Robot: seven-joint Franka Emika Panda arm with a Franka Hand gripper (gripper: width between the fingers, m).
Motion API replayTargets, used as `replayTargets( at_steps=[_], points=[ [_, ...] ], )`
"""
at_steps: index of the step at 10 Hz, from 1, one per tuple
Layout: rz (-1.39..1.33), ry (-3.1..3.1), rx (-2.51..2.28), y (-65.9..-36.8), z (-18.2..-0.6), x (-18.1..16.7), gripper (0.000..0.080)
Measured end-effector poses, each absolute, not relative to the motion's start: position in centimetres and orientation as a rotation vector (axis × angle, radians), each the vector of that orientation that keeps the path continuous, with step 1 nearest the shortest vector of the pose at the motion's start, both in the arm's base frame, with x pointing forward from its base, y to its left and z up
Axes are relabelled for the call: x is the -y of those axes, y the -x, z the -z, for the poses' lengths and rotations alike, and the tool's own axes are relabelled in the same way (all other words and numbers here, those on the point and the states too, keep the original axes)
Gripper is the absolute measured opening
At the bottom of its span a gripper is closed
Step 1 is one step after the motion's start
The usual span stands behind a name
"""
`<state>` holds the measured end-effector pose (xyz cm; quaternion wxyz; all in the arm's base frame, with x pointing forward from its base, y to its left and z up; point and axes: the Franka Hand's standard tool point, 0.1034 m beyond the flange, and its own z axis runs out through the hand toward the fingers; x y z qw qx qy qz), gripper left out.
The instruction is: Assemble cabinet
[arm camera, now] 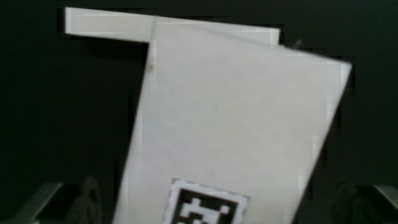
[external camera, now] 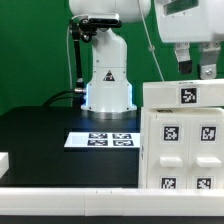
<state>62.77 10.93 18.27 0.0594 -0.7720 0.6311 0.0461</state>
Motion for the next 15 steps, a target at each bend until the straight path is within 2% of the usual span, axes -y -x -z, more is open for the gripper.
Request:
replayTargets(
  at_steps=[3,7,10,13,15],
  points=[
    [-0.118,2.552,-1.600,-62.7,-18.2,-11.0,0.0649],
    [-0.110,2.970,-0.682,-62.2,-18.3,-12.1,0.0649],
    [-0.094,3.021,-0.384,-62.2,-18.3,-12.0,0.0649],
    [-0.057,3.066,0.385,-62.2,-18.5,-12.2,0.0649],
    [-0.053,3.024,0.642,-62.2,-18.4,-12.1,0.0649]
  ],
)
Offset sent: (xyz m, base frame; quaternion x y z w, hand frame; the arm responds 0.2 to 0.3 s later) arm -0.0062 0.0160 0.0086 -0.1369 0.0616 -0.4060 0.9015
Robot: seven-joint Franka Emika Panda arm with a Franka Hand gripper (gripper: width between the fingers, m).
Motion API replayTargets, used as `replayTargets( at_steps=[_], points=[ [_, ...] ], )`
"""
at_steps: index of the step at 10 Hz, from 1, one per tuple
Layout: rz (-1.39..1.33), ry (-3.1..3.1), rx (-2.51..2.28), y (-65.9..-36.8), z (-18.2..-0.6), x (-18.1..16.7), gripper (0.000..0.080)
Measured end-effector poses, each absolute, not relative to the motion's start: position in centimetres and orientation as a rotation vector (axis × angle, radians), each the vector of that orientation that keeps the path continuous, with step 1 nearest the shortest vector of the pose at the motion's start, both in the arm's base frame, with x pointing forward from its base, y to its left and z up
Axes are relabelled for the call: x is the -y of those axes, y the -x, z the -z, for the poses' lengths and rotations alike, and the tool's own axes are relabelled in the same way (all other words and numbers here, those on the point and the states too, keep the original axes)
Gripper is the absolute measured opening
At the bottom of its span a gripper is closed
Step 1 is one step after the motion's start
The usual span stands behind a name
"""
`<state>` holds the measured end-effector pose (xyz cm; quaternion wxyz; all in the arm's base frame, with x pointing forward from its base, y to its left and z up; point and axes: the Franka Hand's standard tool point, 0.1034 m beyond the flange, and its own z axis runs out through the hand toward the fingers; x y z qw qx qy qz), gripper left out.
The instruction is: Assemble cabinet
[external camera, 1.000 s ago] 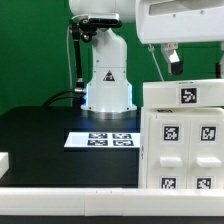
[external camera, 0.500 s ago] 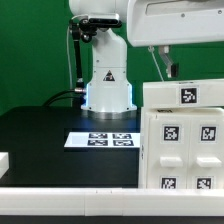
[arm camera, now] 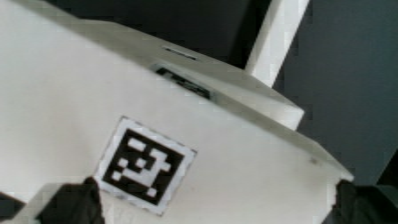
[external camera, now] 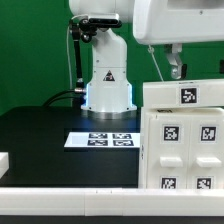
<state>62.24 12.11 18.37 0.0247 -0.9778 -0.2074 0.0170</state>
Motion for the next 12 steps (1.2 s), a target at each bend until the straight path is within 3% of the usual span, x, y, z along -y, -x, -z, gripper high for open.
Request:
replayTargets(
  at_steps=[3,7,12],
  points=[
    [-0.031,2.962,0.956,-62.4,-18.4,-11.7,0.0649],
    [0.043,2.637,1.740,-63.0,-18.4,-11.6,0.0649],
    [0.001,2.489,1.953,-62.8,-18.0,-10.5,0.0649]
  ],
)
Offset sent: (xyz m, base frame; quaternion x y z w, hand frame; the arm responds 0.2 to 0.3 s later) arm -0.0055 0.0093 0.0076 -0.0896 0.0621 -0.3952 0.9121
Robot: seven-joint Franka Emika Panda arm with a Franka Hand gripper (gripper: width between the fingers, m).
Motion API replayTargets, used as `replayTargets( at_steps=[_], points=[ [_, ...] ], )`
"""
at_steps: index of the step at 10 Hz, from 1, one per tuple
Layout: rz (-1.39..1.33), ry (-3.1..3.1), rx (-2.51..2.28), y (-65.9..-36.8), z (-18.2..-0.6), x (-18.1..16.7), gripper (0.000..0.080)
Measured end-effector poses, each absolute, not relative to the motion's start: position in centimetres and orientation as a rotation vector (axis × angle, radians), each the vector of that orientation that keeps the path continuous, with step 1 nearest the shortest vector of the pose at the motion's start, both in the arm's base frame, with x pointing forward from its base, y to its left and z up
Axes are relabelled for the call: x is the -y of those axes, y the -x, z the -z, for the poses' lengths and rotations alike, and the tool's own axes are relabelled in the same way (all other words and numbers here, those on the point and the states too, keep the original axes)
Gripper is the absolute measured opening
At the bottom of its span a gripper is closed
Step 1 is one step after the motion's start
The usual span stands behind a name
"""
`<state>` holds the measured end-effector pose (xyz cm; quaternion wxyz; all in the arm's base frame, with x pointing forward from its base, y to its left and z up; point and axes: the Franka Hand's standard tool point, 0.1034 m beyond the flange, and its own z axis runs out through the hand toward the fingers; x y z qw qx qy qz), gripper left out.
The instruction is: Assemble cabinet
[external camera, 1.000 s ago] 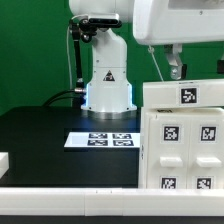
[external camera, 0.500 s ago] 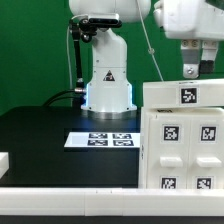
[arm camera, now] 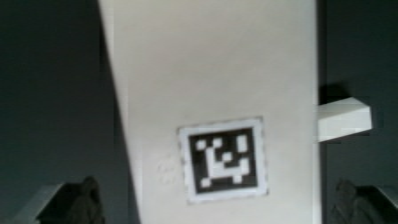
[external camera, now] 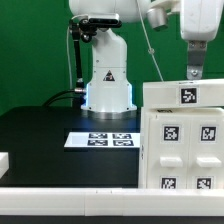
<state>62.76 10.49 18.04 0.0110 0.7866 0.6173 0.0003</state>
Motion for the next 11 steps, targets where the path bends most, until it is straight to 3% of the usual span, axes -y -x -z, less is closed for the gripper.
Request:
replayTargets(
  at_steps=[8,9,11],
  points=[
    [0.038,-2.572,-1.787,-62.4,-16.0,-10.6,0.0649],
    [0.038,-2.587,-1.765,-62.4,-16.0,-10.4,0.0551],
    [0.037,-2.617,-1.721,-62.4,-16.0,-10.3,0.0552]
  ],
)
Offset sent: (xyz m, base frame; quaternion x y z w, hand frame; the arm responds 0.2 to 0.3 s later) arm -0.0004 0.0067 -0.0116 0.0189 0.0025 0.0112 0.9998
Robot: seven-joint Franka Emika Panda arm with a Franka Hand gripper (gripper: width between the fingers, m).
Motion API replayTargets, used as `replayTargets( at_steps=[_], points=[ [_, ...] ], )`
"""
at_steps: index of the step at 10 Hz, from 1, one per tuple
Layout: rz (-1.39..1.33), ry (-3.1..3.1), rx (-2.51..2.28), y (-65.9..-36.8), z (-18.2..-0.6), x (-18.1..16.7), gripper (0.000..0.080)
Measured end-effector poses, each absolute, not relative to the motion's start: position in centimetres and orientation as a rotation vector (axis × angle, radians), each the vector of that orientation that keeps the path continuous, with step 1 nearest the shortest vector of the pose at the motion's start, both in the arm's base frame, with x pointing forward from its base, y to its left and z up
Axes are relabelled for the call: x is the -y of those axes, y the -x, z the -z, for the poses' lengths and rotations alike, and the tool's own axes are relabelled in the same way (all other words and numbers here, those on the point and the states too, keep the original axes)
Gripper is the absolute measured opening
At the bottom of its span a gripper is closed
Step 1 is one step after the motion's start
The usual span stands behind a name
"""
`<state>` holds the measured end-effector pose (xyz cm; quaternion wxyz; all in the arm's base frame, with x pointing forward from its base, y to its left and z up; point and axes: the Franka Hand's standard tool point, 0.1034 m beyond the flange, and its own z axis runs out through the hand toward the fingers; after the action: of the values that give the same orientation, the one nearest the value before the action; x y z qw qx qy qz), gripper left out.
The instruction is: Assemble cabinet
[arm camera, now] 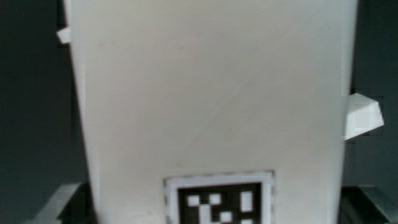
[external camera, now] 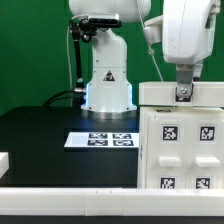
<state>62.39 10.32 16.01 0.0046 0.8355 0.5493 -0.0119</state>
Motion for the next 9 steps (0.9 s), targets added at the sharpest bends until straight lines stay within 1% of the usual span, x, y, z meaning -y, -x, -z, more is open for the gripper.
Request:
replayTargets(
  at_steps=[2,6,9],
  points=[
    [0.036,-2.753,-1.492,-62.38,-15.98,-10.29,0.0552],
    [0.048,-3.149,-0.550,-62.25,-15.85,-10.25,0.0553],
    [0.080,-3.220,-0.129,-62.28,-15.81,-10.12,0.0554]
  ],
)
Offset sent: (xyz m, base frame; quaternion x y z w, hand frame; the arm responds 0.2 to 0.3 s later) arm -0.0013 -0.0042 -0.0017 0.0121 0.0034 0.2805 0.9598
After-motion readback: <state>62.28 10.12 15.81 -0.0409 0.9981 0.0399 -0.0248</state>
